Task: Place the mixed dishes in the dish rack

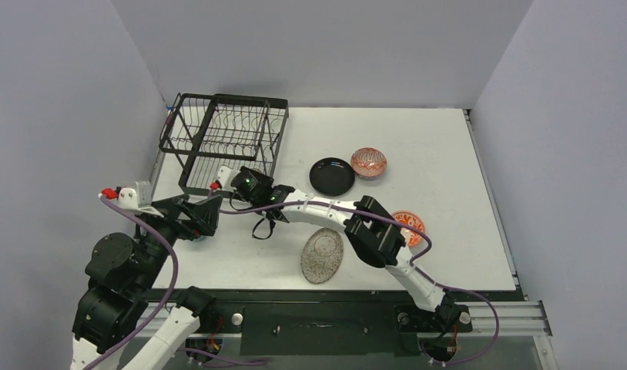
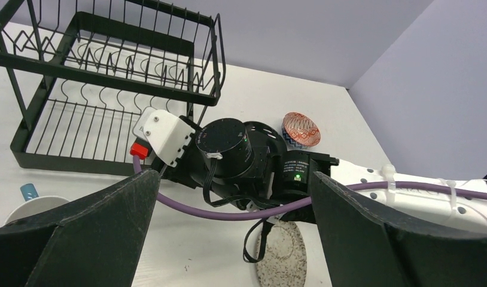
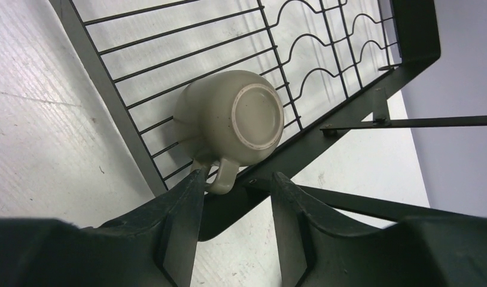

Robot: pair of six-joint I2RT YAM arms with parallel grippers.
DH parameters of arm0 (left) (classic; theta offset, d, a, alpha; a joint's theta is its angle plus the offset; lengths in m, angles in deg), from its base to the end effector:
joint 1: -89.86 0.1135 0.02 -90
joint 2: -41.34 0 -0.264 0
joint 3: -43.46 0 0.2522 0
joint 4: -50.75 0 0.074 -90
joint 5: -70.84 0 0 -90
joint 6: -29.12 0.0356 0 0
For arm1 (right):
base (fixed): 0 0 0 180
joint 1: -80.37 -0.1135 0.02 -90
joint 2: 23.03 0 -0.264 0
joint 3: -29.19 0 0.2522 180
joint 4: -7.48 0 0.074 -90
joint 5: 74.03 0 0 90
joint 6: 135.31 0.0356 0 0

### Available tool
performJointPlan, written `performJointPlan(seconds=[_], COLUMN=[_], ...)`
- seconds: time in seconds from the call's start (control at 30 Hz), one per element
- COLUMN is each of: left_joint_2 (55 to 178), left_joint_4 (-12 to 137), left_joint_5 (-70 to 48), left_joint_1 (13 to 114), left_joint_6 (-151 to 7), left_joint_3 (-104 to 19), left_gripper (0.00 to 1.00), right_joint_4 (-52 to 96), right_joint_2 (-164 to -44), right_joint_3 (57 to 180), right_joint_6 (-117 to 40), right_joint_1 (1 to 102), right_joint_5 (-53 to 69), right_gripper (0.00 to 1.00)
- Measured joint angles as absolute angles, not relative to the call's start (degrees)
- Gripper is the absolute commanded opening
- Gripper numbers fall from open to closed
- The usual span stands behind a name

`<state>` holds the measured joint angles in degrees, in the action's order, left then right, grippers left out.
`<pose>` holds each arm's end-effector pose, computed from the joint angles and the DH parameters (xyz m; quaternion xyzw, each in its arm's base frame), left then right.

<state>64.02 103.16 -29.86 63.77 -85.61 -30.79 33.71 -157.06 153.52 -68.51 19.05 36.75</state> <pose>0.0408 -0.0126 0.4113 -0.0570 0.7099 -0.2399 0.6597 0.2697 0.4668 0.1979 -0.5285 0.7035 -0.0058 0.4750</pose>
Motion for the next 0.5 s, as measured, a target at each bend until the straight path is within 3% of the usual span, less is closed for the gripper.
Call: performJointPlan(seconds=[0.5], left_joint_2=[64.13], left_joint_4=[103.12], left_joint_5=[-30.69], left_joint_1=[63.77], left_joint_6=[-85.89], left_joint_3=[-27.49], left_gripper=[0.97], right_joint_4=[30.96], right_joint_2=[-142.88], right_joint_3=[139.33], right_joint_6=[-62.59], right_joint_1=[14.55], right_joint_5=[41.51], right_gripper=[0.47])
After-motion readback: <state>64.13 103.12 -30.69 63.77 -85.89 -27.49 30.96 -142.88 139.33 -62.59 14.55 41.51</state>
